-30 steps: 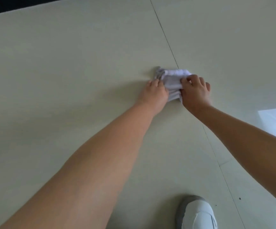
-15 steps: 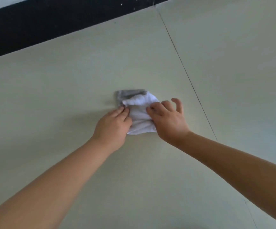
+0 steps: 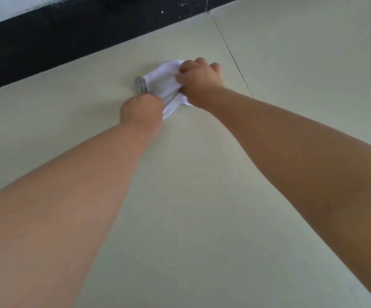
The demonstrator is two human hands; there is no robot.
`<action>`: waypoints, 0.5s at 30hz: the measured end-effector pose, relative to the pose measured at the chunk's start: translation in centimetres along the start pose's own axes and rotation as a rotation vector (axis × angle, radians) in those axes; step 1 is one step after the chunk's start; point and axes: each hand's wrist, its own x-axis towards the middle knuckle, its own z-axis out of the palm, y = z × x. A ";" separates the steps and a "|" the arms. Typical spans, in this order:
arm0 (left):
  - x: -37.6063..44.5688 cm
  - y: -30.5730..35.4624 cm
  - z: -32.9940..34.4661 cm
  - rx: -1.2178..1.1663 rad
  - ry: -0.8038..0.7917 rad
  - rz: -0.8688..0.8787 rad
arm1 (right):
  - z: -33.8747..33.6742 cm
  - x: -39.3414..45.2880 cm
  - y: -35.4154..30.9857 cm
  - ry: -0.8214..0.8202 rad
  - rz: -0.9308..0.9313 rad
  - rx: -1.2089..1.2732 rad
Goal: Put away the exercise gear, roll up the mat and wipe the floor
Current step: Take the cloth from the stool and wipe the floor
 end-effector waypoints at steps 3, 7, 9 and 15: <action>-3.3 -5.9 1.5 -0.008 0.038 -0.095 | 1.8 -0.6 -5.9 0.010 -0.058 0.087; -7.6 -7.4 4.1 -0.044 -0.030 -0.105 | 3.5 -4.6 -8.3 -0.027 -0.172 0.047; -8.8 -6.6 5.1 -0.057 0.033 0.031 | 4.0 -7.5 -7.4 -0.013 -0.198 0.053; -11.6 0.8 5.3 -0.044 0.077 0.512 | 5.7 -18.0 1.3 0.263 -0.182 0.018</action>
